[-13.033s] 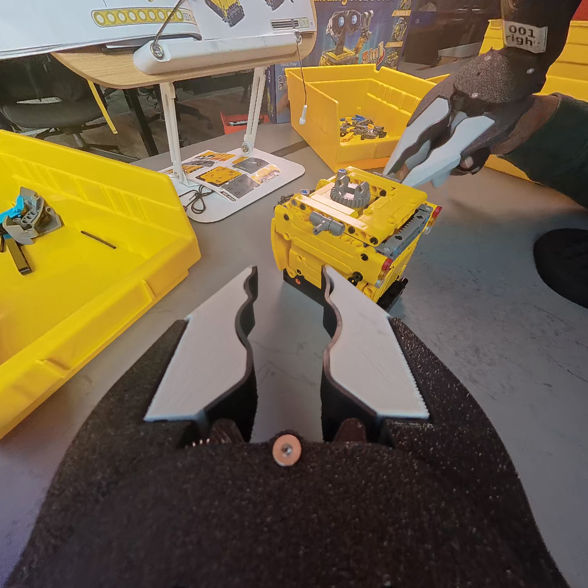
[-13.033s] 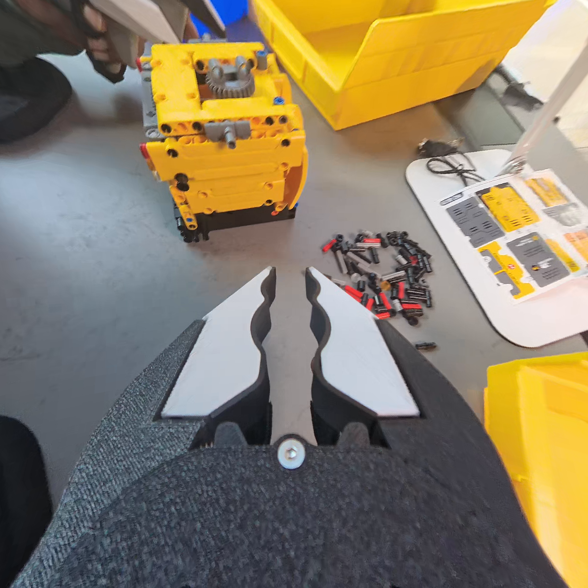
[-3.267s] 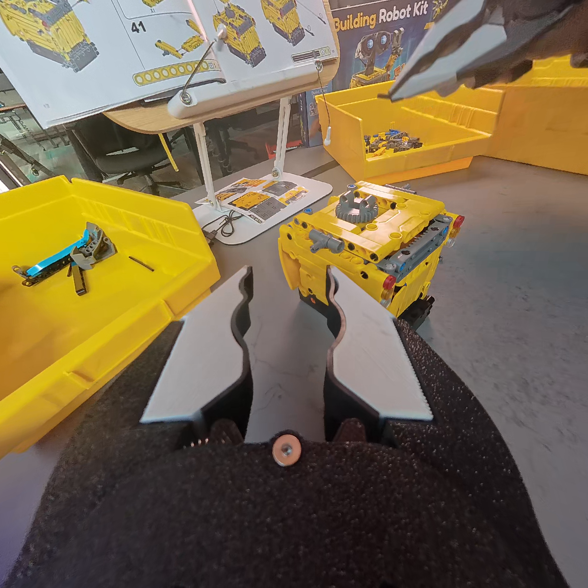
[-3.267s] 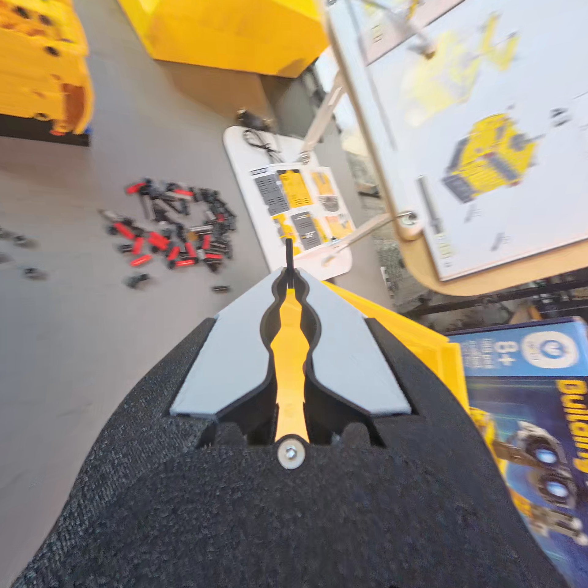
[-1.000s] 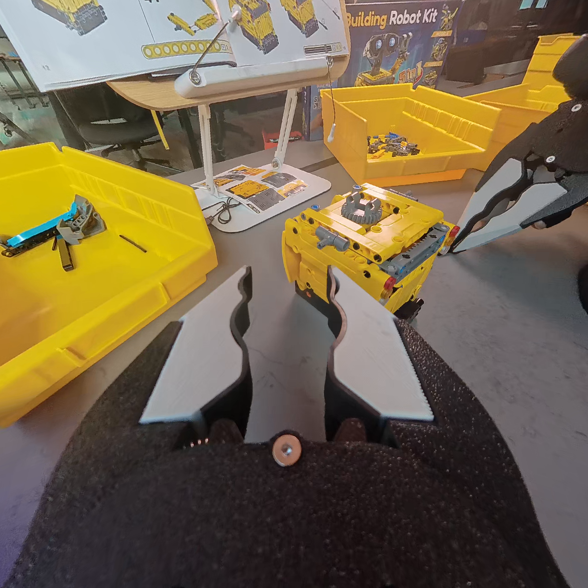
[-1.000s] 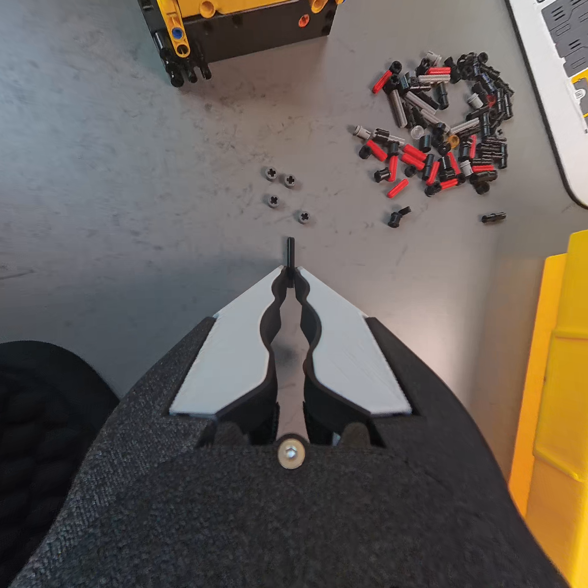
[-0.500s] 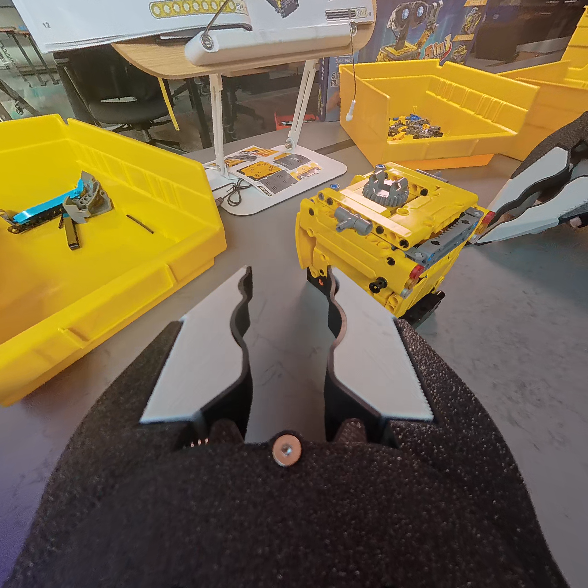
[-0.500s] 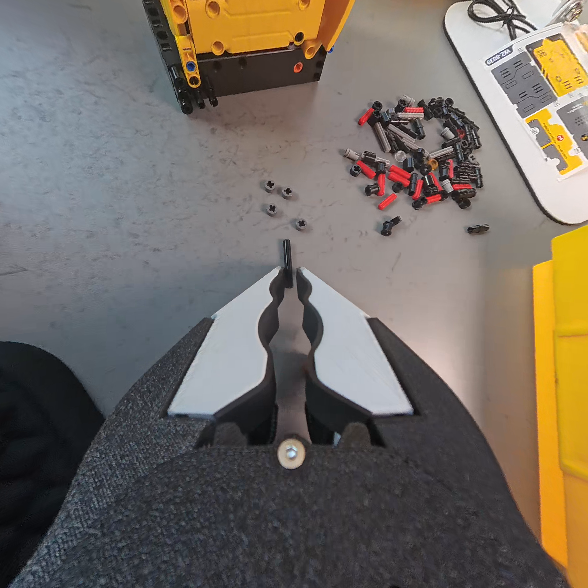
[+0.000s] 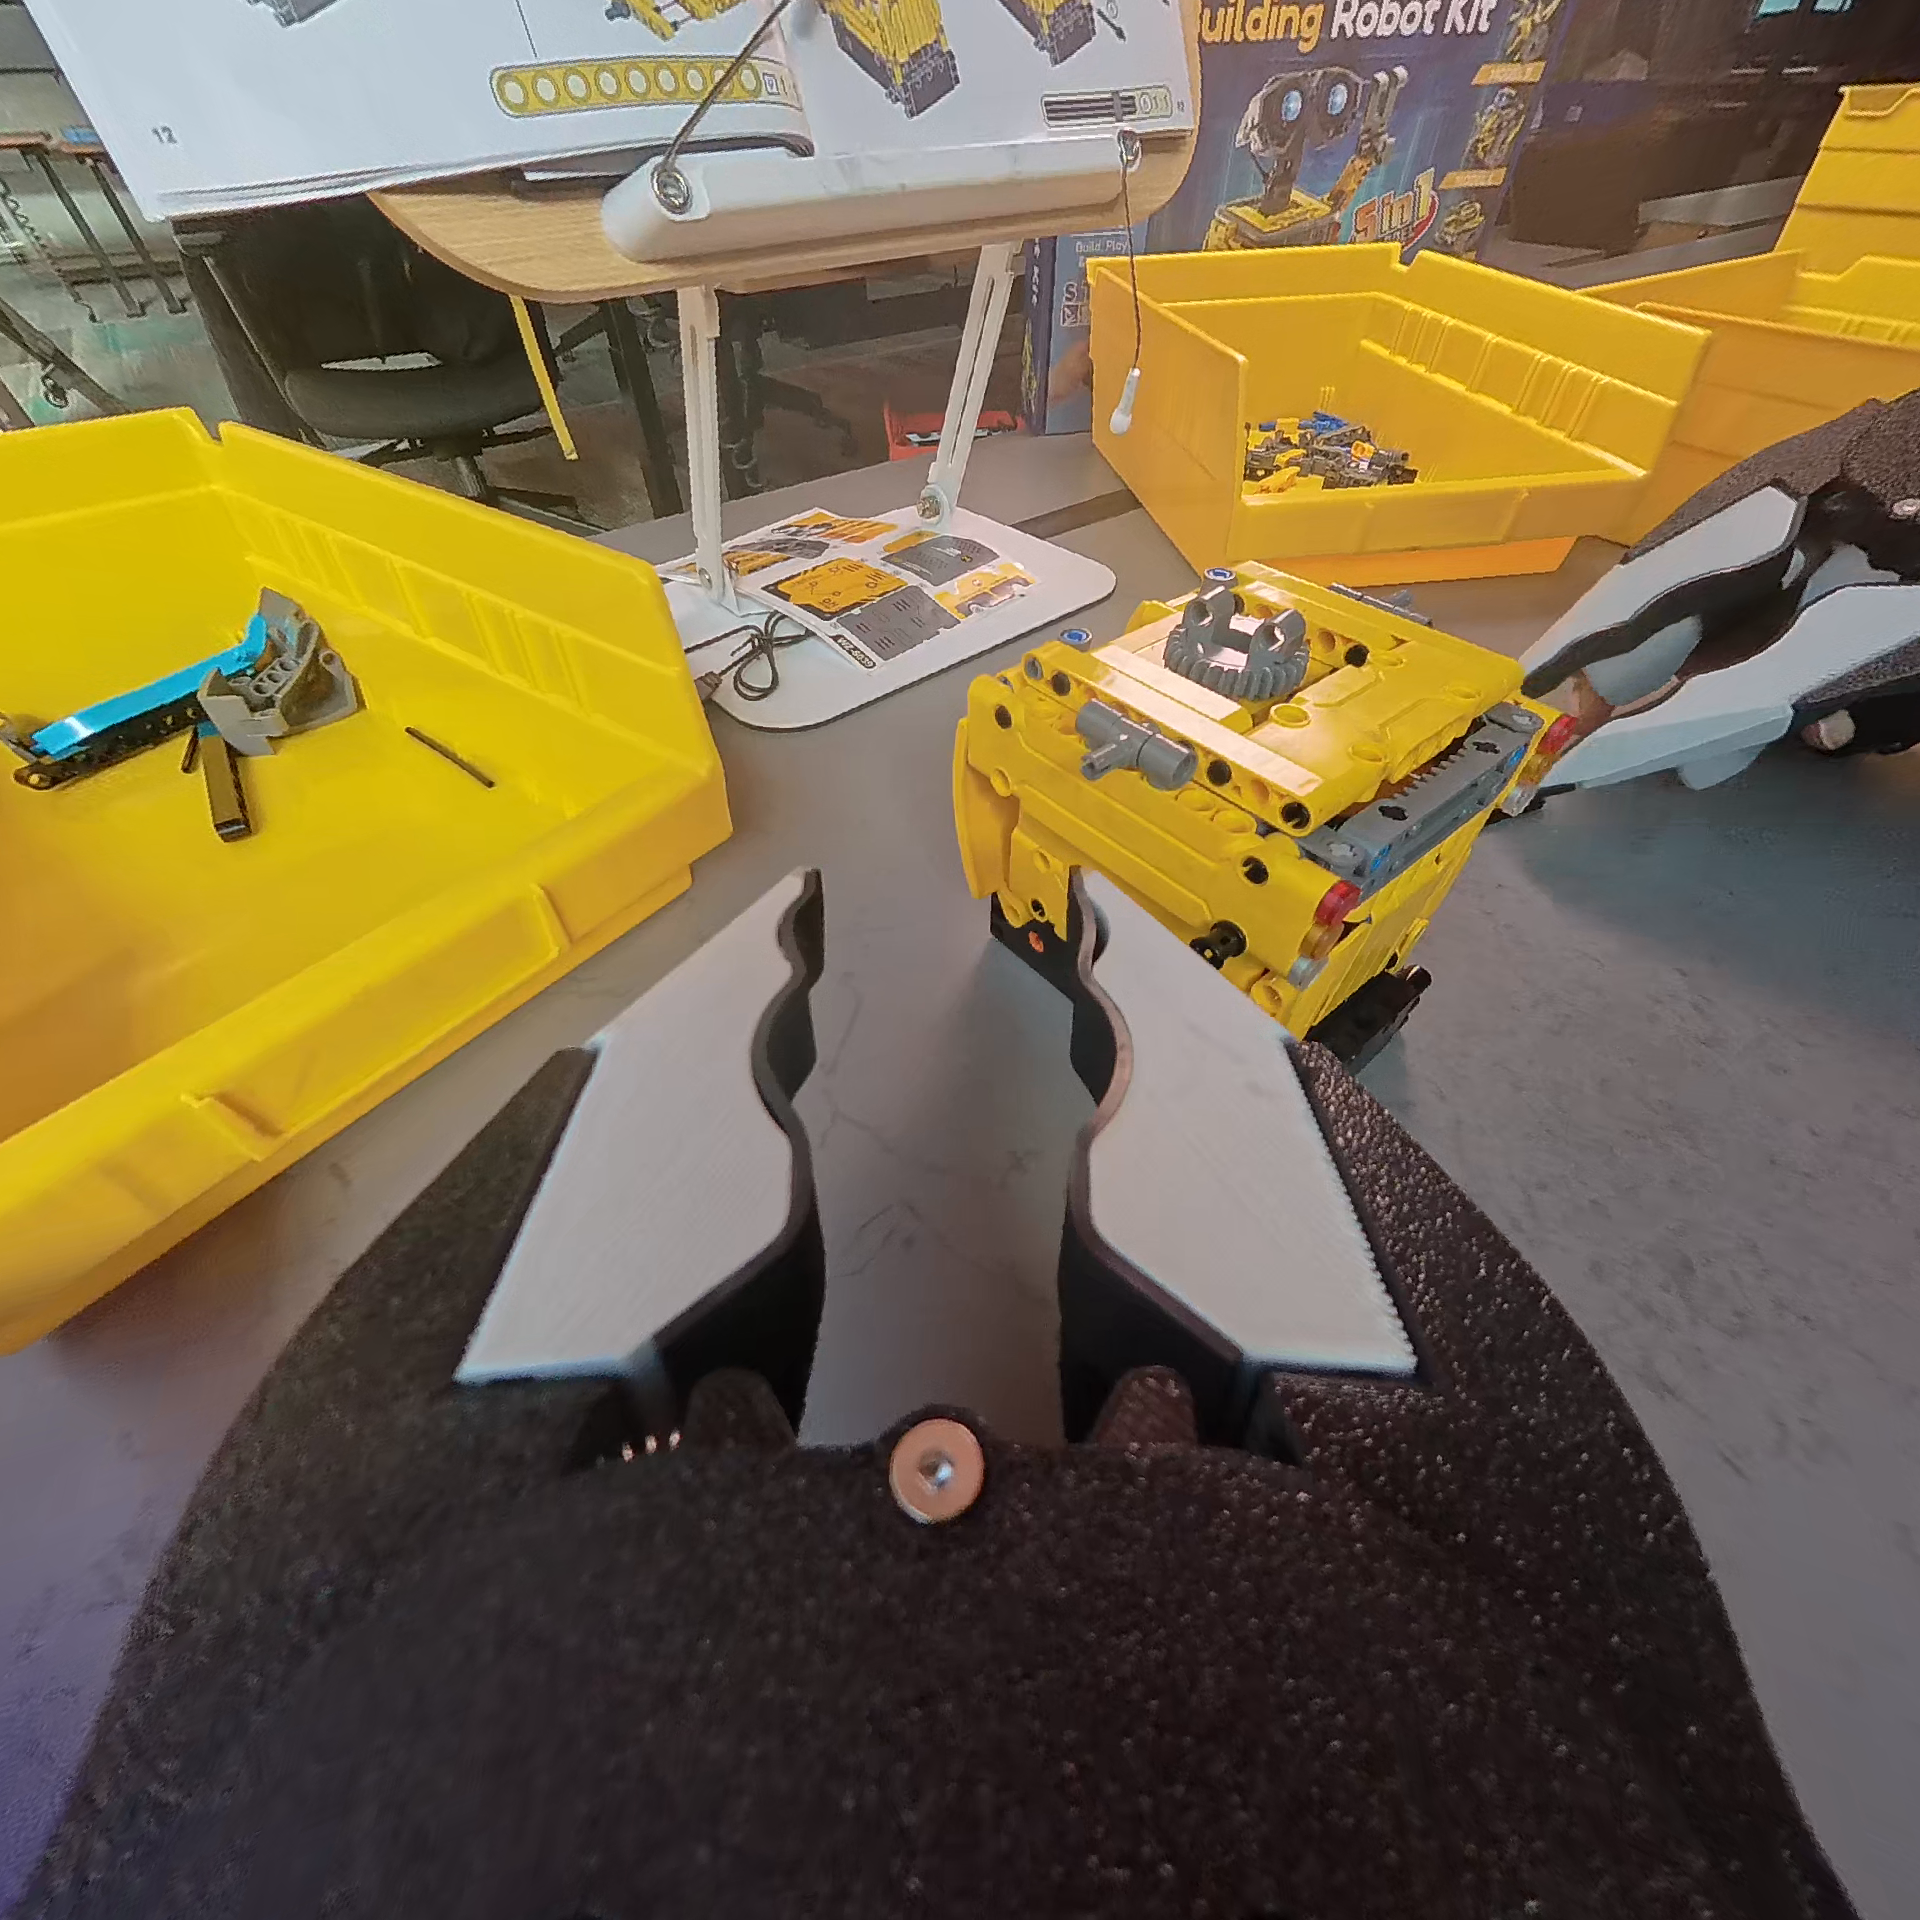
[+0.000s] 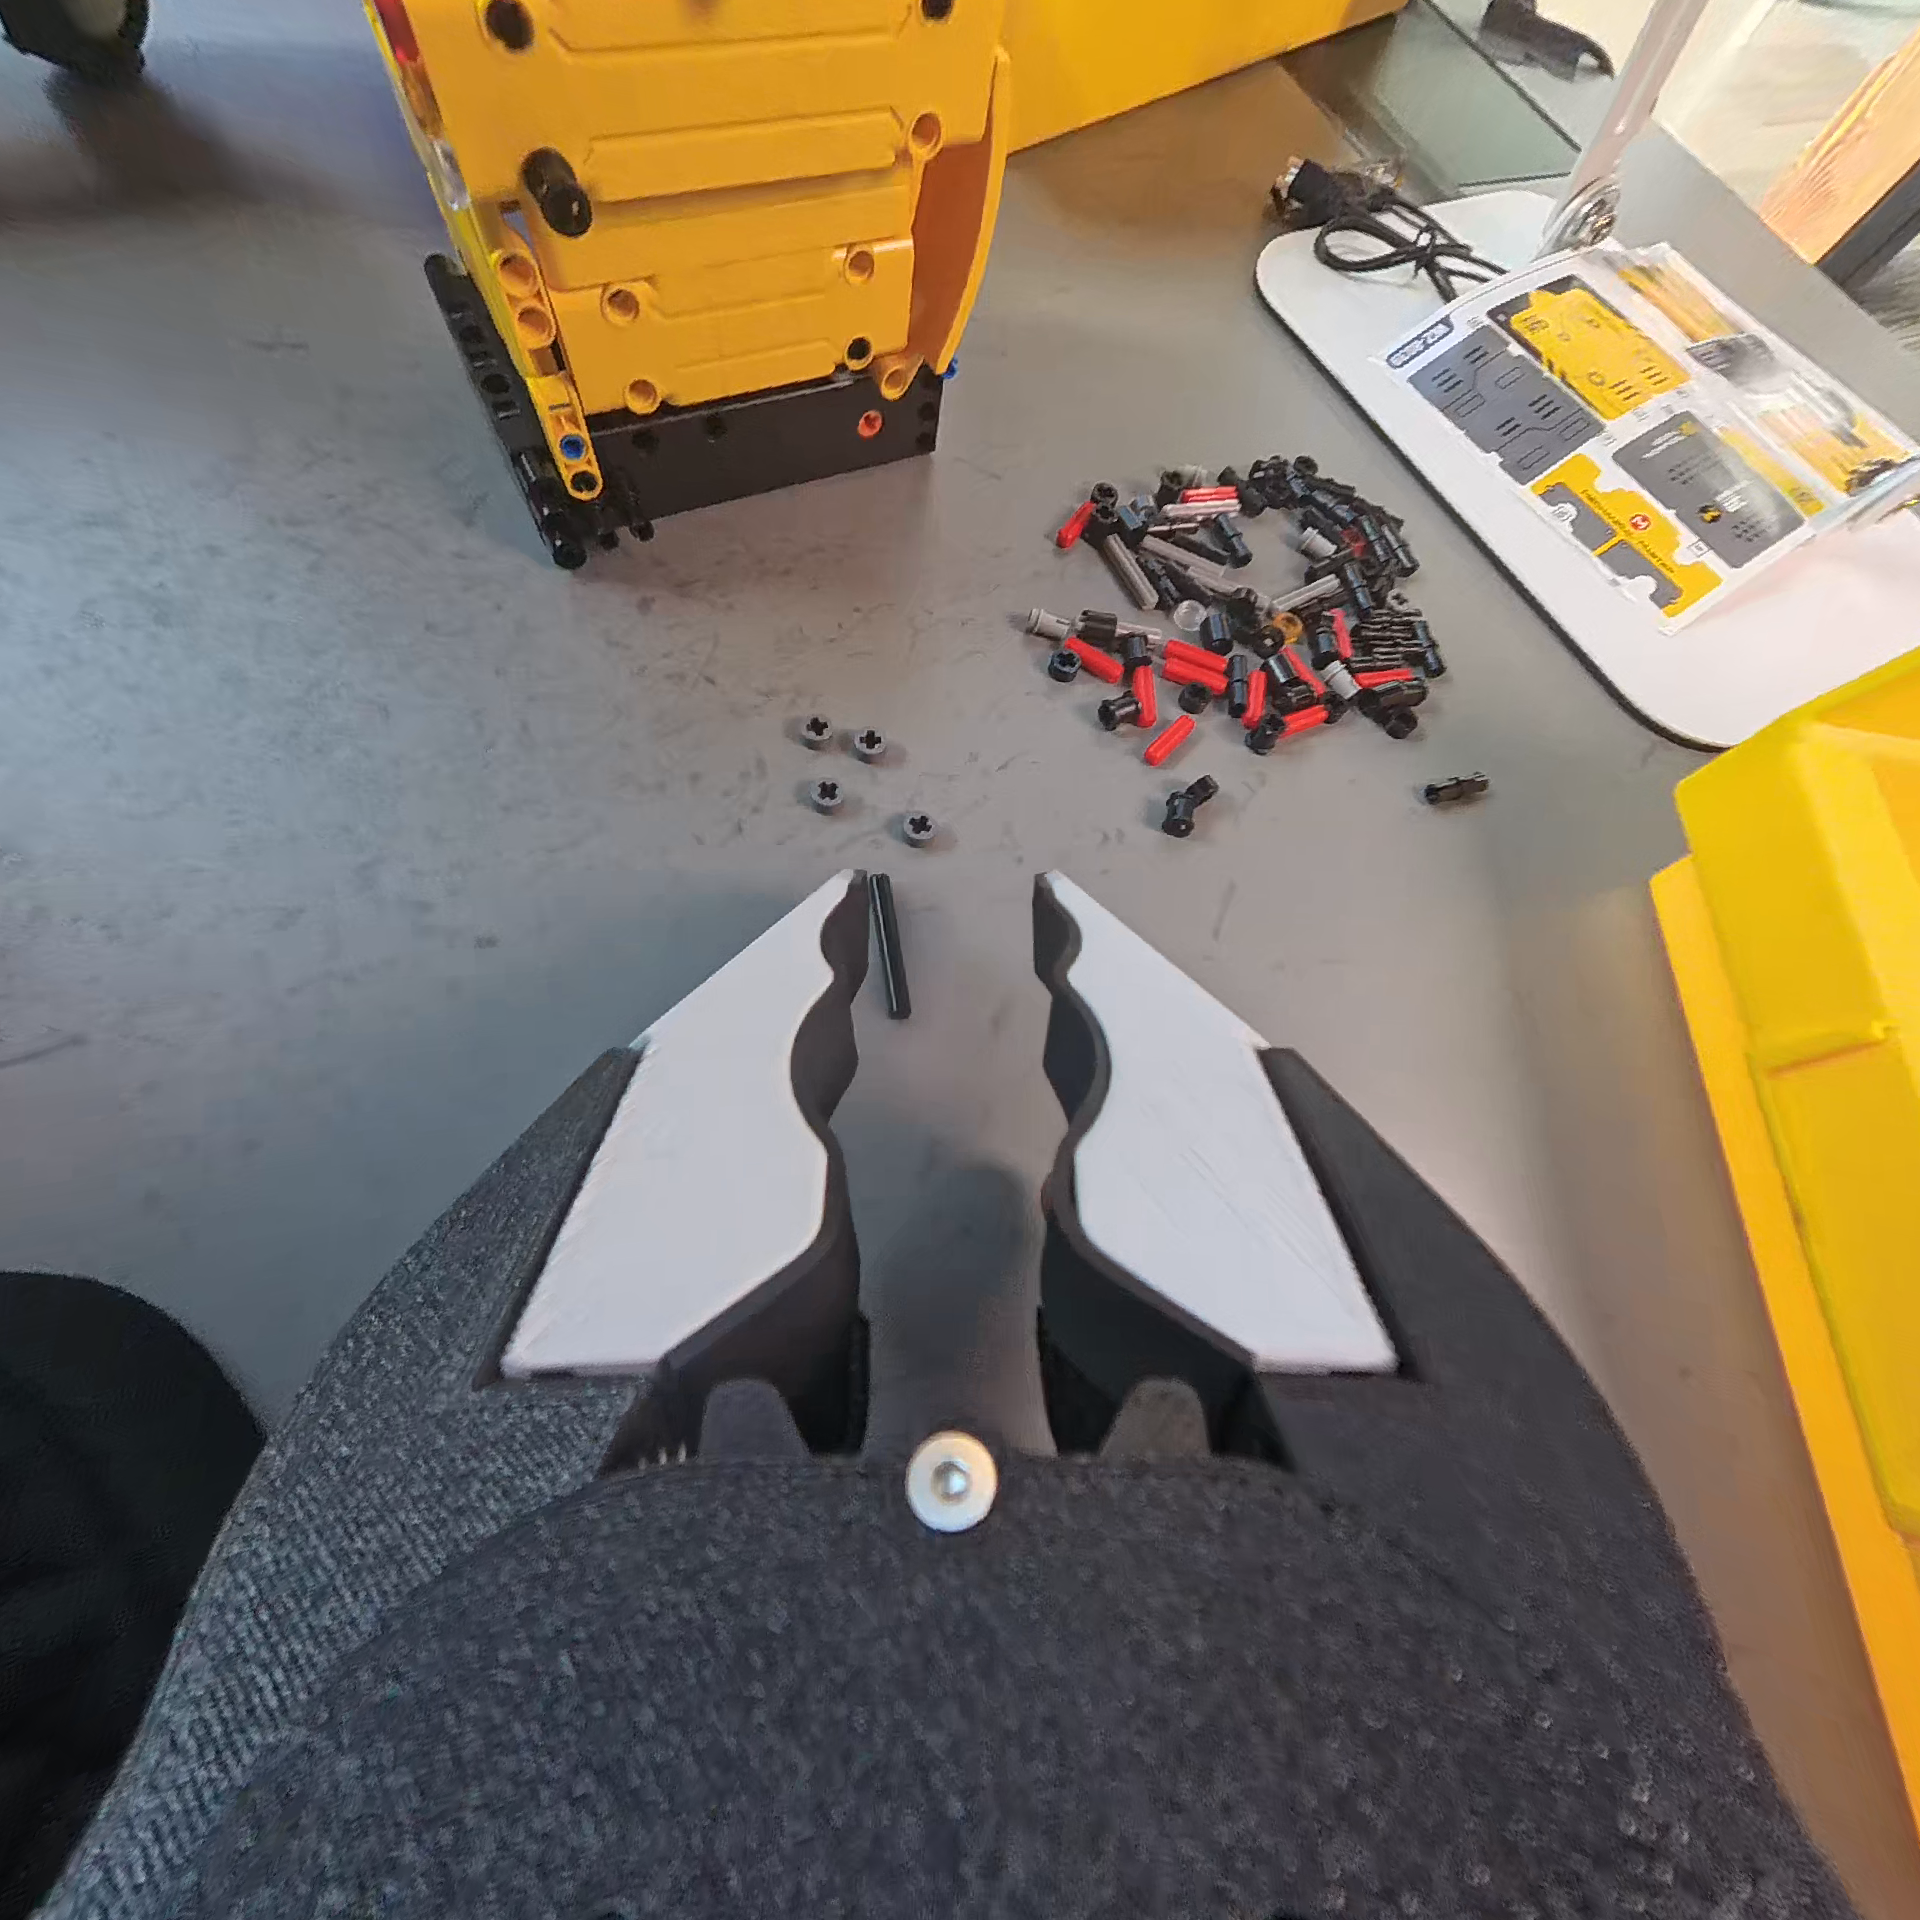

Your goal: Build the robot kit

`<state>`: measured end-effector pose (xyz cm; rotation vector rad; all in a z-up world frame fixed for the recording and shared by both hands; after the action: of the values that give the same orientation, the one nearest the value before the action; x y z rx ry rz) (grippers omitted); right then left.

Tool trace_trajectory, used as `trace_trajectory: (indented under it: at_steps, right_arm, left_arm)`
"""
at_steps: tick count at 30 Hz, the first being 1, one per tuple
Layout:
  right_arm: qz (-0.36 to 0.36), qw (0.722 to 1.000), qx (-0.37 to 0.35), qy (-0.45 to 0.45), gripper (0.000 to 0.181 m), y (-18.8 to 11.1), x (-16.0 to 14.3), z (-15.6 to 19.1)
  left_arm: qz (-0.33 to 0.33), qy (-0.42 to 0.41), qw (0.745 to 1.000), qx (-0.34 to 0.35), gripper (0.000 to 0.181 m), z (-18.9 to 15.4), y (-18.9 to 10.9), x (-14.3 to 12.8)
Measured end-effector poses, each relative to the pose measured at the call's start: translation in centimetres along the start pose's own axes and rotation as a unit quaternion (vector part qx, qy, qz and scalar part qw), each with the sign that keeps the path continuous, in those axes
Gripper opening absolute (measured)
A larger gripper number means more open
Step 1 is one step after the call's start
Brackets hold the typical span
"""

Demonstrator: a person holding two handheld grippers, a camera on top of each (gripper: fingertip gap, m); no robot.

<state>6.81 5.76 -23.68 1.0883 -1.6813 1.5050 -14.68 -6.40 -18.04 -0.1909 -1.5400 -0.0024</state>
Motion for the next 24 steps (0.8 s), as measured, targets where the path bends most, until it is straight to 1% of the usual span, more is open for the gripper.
trace_trajectory:
  at_steps: [2, 5, 7, 10, 12, 17, 19, 24]
  right_arm:
    - [-0.025, 0.999, -0.018, 0.007, 0.039, -0.2, 0.8, -0.6]
    - [-0.068, 0.996, -0.059, 0.028, 0.061, -0.7, 2.0, -2.0]
    - [-0.098, 0.991, -0.086, 0.040, 0.069, -1.1, 2.7, -2.9]
    - [-0.141, 0.982, -0.117, 0.042, 0.070, -1.9, 3.7, -3.8]
    - [-0.157, 0.978, -0.129, 0.042, 0.070, -2.2, 4.0, -4.0]
    - [-0.156, 0.978, -0.134, 0.027, 0.066, -2.0, 3.9, -3.8]
    - [-0.155, 0.979, -0.130, 0.018, 0.062, -1.8, 4.0, -3.5]
    - [-0.175, 0.974, -0.141, 0.024, 0.059, -2.3, 4.4, -3.8]
  left_arm:
    - [-0.004, -0.002, 1.000, 0.000, 0.046, 0.0, 0.0, 0.1]
    - [-0.011, -0.002, 1.000, 0.002, 0.046, 0.0, -0.1, 0.4]
    - [-0.013, -0.002, 1.000, 0.003, 0.046, 0.1, -0.1, 0.5]
    - [-0.014, -0.004, 1.000, 0.004, 0.046, 0.1, -0.2, 0.5]
    - [-0.015, -0.004, 1.000, 0.004, 0.046, 0.1, -0.2, 0.5]
    - [-0.015, -0.004, 1.000, 0.002, 0.046, 0.1, -0.2, 0.5]
    - [-0.016, -0.004, 1.000, 0.002, 0.046, 0.1, -0.2, 0.6]
    - [-0.021, -0.002, 1.000, 0.005, 0.047, 0.1, -0.3, 0.8]
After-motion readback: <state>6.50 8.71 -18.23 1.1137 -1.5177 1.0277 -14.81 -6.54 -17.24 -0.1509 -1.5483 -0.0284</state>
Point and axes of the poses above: each gripper's, where its closed fingertips meet, y out along the fingers, x out of its top, z = x × y across the jaws, the point moved 2 cm from there along -y, back along the fingers, and after that the axes turned 7 degrees about -z, right-handed, at the moved point
